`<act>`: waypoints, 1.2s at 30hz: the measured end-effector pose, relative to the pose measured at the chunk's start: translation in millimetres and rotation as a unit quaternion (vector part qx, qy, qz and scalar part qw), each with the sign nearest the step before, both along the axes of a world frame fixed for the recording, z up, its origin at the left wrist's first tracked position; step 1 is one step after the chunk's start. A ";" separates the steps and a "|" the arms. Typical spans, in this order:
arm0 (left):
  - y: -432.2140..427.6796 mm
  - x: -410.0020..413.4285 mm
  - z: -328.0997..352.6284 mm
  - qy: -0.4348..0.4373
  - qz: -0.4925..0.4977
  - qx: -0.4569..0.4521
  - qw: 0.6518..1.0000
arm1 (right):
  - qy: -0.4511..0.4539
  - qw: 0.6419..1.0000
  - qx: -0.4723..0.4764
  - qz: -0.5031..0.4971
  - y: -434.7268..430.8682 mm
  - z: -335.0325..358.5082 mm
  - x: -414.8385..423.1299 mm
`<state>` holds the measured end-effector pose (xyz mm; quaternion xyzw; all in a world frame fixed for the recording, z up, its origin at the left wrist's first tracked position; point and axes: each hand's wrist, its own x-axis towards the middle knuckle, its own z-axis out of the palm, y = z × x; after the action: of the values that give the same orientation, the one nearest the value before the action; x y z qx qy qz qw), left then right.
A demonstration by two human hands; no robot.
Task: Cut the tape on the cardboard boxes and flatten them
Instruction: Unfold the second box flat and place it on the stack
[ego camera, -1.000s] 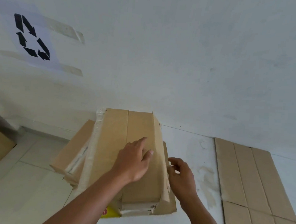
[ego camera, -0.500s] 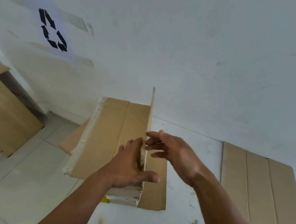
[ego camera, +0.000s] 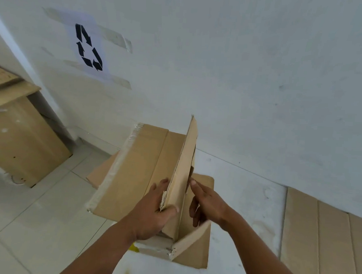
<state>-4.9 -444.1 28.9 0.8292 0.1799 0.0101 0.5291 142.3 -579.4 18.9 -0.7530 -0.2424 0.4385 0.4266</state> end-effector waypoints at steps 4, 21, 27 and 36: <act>1.0 5.6 -0.9 -0.011 -0.026 0.023 0.999 | 0.063 0.997 -0.027 -0.022 20.7 8.5 17.2; 51.6 88.9 -50.4 0.124 -0.236 0.370 0.890 | 0.140 0.963 0.064 -0.221 1.3 -10.7 40.2; 73.2 83.2 -101.5 0.194 -0.284 0.393 0.853 | 0.003 0.961 -0.060 -0.268 6.5 -72.3 34.2; 119.3 46.4 -177.0 0.218 -0.274 0.343 0.872 | -0.173 0.881 -0.295 -0.326 28.4 -151.0 -1.1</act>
<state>41.5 -324.8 -148.1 0.9558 0.0411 -0.2550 0.1402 141.2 -551.0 -132.1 -0.9442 0.0877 0.1888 0.2554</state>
